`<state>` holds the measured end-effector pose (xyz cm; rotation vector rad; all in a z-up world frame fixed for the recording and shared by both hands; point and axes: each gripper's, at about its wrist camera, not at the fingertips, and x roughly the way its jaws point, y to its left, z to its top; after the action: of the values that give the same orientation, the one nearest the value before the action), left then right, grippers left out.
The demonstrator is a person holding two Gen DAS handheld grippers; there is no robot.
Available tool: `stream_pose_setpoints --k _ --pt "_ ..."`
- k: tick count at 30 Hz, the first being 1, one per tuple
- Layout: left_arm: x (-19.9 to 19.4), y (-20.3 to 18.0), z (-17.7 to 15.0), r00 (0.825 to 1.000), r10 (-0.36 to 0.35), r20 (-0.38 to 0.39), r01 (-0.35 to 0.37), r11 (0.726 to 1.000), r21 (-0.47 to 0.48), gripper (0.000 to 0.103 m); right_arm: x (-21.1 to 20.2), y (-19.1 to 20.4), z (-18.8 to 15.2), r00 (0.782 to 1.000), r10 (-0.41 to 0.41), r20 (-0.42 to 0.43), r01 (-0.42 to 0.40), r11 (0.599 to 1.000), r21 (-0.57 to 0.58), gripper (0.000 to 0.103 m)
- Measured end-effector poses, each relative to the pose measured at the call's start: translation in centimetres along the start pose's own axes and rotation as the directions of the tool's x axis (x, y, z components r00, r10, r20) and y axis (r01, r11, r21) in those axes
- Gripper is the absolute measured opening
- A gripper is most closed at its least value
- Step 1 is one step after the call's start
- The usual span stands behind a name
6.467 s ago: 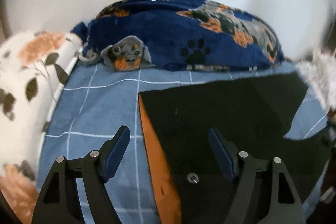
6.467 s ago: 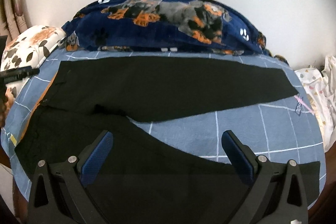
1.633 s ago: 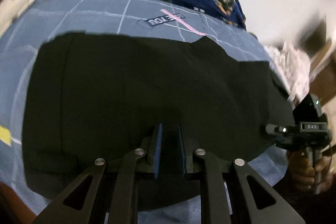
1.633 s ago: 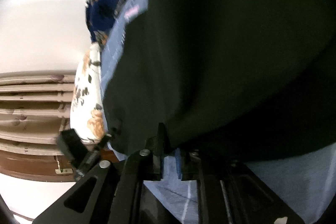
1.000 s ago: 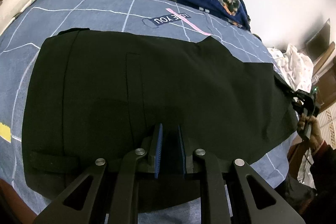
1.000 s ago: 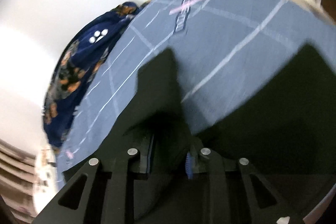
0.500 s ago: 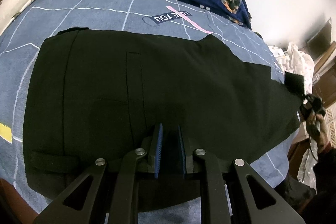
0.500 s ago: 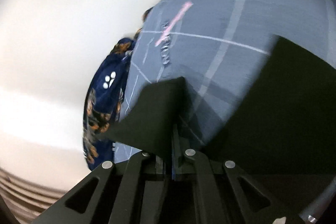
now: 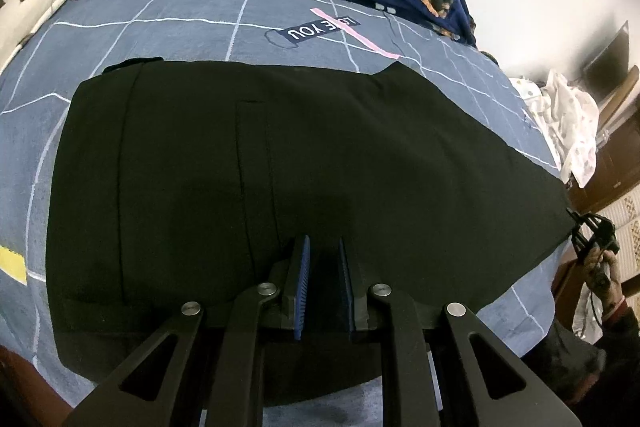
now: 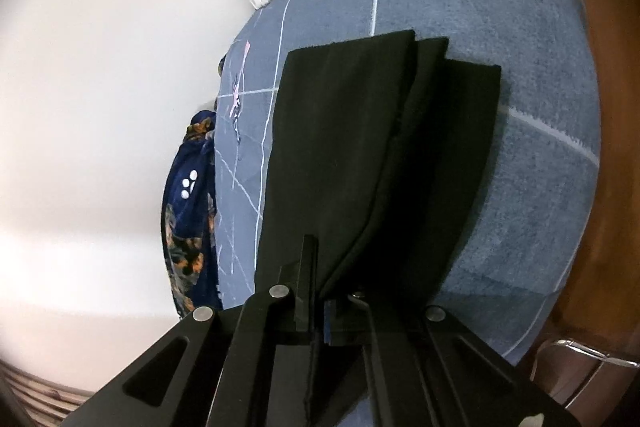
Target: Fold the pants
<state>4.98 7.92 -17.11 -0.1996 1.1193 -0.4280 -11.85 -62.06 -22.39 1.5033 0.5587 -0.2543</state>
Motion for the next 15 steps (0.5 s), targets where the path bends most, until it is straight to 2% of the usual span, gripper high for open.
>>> stream_pose_setpoints --k 2,3,4,6,12,15 --pt "0.0 0.0 0.0 1.0 -0.001 0.002 0.001 1.0 -0.002 0.016 0.7 -0.3 0.2 0.996 0.072 -0.042 -0.071 0.997 0.028 0.003" --pt "0.0 -0.1 0.0 1.0 -0.001 0.002 0.001 1.0 -0.002 0.016 0.5 -0.8 0.4 0.995 0.086 -0.053 -0.083 0.995 0.052 0.008" --pt "0.0 -0.1 0.0 1.0 0.0 0.002 0.0 1.0 -0.001 0.016 0.0 -1.7 0.6 0.996 0.077 -0.034 -0.073 0.993 0.096 0.008" --pt "0.0 -0.1 0.0 1.0 0.0 0.001 0.0 1.0 0.001 0.016 -0.7 -2.4 1.0 0.996 0.09 -0.02 -0.088 0.99 0.109 0.005" --pt "0.1 0.0 0.3 1.0 -0.002 -0.007 0.002 1.0 0.004 0.016 -2.1 -0.9 1.1 0.999 -0.031 -0.017 0.031 0.999 -0.019 0.003" --pt "0.0 0.0 0.2 1.0 -0.004 -0.008 0.004 1.0 0.006 0.016 -2.8 -0.8 1.3 0.998 -0.061 -0.027 0.059 0.997 -0.048 0.003"
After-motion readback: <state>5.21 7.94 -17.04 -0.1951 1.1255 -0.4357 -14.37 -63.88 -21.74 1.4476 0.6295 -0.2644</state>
